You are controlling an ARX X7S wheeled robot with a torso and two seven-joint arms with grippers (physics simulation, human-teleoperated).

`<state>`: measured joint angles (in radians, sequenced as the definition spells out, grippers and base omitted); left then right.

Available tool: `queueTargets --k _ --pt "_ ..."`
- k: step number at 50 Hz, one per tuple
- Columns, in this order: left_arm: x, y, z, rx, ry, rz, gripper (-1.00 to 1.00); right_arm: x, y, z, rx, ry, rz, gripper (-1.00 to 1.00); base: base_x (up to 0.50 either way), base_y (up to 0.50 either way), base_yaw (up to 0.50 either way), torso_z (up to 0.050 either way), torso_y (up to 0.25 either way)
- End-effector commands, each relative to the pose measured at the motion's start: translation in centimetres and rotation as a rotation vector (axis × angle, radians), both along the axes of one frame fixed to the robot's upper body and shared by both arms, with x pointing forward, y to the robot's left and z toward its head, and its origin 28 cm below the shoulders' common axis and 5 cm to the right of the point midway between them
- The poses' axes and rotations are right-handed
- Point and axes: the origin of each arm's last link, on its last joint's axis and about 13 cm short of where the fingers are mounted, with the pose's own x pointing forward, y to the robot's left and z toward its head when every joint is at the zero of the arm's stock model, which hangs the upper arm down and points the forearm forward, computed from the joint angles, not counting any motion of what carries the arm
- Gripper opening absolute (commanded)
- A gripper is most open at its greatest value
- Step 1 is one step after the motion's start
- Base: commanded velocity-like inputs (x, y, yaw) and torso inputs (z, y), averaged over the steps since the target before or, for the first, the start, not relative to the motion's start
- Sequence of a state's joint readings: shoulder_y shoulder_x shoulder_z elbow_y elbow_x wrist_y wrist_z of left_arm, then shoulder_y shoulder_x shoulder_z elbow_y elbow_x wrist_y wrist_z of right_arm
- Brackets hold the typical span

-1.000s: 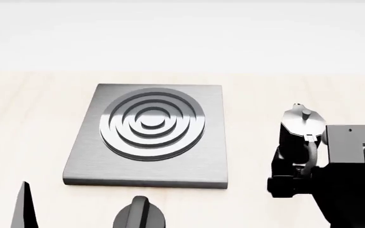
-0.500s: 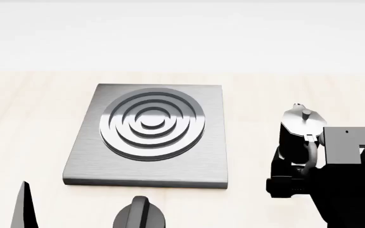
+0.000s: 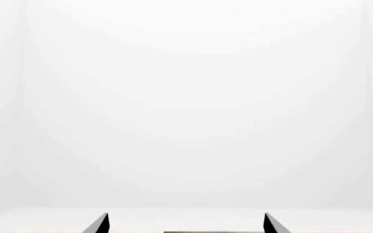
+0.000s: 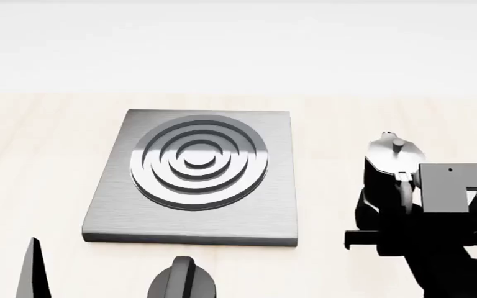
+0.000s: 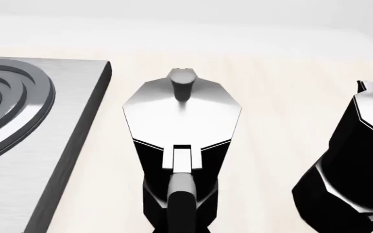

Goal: Put both moka pots on the stove.

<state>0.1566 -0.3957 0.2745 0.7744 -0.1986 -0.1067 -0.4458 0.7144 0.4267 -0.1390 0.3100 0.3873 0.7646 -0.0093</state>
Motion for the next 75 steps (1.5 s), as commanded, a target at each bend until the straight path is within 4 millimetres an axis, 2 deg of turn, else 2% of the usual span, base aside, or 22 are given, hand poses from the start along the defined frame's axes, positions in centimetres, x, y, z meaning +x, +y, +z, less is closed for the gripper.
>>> queueTargets --k 1,11,21,23,33,44,49,57,75 --pt "0.0 0.0 0.0 0.001 0.001 -0.002 1.0 -0.2 0.7 2.7 -0.036 -0.111 0.014 -1.0 0.0 0.0 0.0 0.0 0.01" --pt "-0.1 0.0 0.1 0.001 0.002 -0.001 1.0 -1.3 2.1 6.2 -0.075 -0.215 0.058 -1.0 0.0 0.0 0.0 0.0 0.001" --pt "-0.1 0.0 0.1 0.008 0.006 -0.009 1.0 -1.3 3.1 8.7 -0.071 -0.281 0.103 -1.0 0.0 0.0 0.0 0.0 0.001" --pt "0.0 0.0 0.0 0.009 0.006 -0.01 1.0 -0.9 4.0 9.5 -0.07 -0.3 0.137 -1.0 0.0 0.0 0.0 0.0 0.0" --pt "0.0 0.1 0.0 0.008 0.008 -0.009 1.0 1.3 5.6 11.1 -0.036 -0.322 0.191 -1.0 0.0 0.0 0.0 0.0 0.001" --pt "0.0 0.3 0.1 0.002 0.005 -0.007 1.0 4.2 8.4 11.2 -0.023 -0.323 0.278 -1.0 0.0 0.0 0.0 0.0 0.001" --pt "-0.1 0.3 0.1 -0.001 0.005 -0.007 1.0 5.5 9.7 10.7 -0.015 -0.311 0.313 -1.0 0.0 0.0 0.0 0.0 0.0" --pt "-0.1 0.4 0.2 -0.005 0.007 -0.007 1.0 6.6 12.2 10.0 0.007 -0.307 0.377 -1.0 0.0 0.0 0.0 0.0 0.001" --pt "0.1 0.5 0.0 -0.006 0.012 -0.008 1.0 8.2 15.8 9.2 0.085 -0.333 0.427 -1.0 0.0 0.0 0.0 0.0 0.001"
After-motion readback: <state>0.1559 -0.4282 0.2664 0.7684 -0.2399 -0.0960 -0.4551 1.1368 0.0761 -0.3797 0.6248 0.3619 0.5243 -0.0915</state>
